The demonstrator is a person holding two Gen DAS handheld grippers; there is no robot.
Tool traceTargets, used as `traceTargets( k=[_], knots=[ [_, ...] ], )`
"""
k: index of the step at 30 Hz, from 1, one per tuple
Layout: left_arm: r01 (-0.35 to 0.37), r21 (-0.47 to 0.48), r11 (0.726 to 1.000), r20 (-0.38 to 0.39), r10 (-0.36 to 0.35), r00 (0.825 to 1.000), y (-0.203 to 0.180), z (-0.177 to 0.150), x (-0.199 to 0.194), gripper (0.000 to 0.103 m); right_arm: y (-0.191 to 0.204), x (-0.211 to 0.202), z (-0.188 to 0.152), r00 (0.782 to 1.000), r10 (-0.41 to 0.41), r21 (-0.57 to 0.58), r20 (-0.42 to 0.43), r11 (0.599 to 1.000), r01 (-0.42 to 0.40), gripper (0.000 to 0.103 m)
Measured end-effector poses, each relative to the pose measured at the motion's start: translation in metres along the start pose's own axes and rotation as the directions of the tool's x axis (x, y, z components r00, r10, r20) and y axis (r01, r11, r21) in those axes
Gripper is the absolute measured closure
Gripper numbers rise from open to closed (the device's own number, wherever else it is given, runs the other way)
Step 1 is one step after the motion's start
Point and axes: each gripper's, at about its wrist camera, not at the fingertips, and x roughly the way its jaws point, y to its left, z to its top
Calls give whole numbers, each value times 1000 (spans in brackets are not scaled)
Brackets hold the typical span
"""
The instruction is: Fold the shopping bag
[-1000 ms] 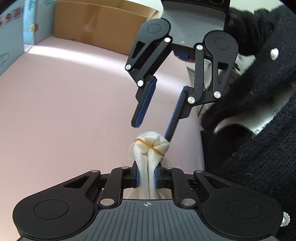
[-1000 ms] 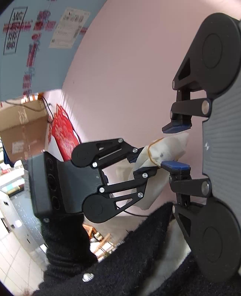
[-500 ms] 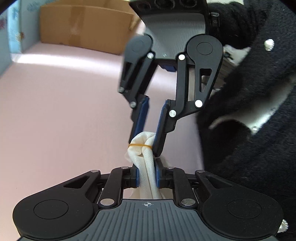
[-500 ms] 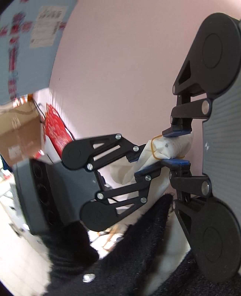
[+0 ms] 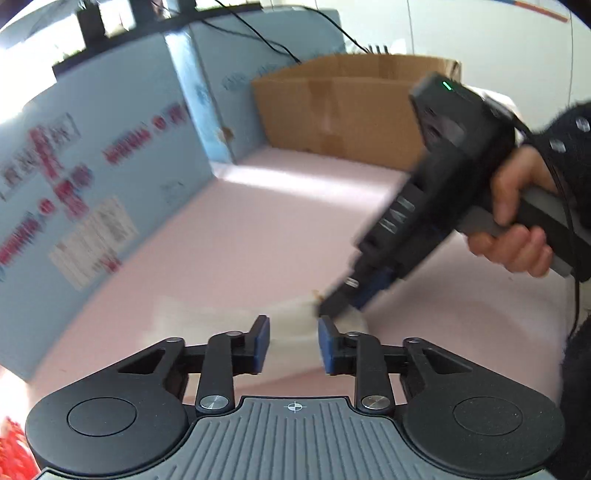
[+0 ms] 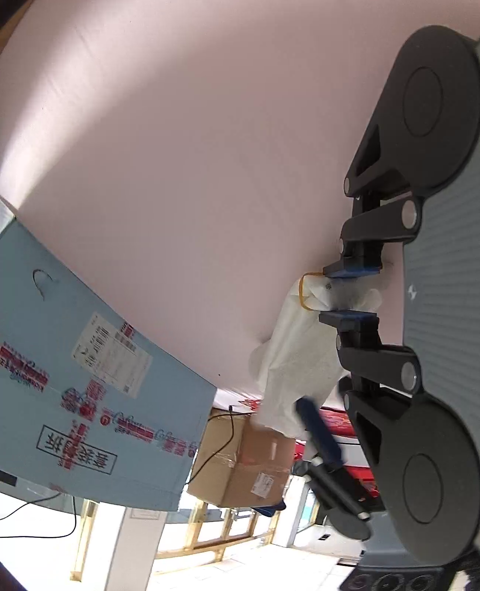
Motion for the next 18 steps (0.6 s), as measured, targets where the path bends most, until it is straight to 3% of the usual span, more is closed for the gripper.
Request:
traceTargets(
  k=[8,12,16,18],
  knots=[
    [-44,-74,996,-54,40,998,3,-13,29,79,-7,5,3,1000,-10,26,1,1000,10,84],
    [-73,-61,996,-65,69,996,-1,-16,33,79,-7,3,4,1000,-5,-20,-25,1000,5,82],
    [-171,2,985,-88,170,981,-15,-16,39,79,7,7,7,997,-70,-118,-32,991,66,86],
    [-233,59,971,-99,238,966,-23,-14,43,78,26,12,7,987,-159,-223,-28,963,148,88]
  ],
)
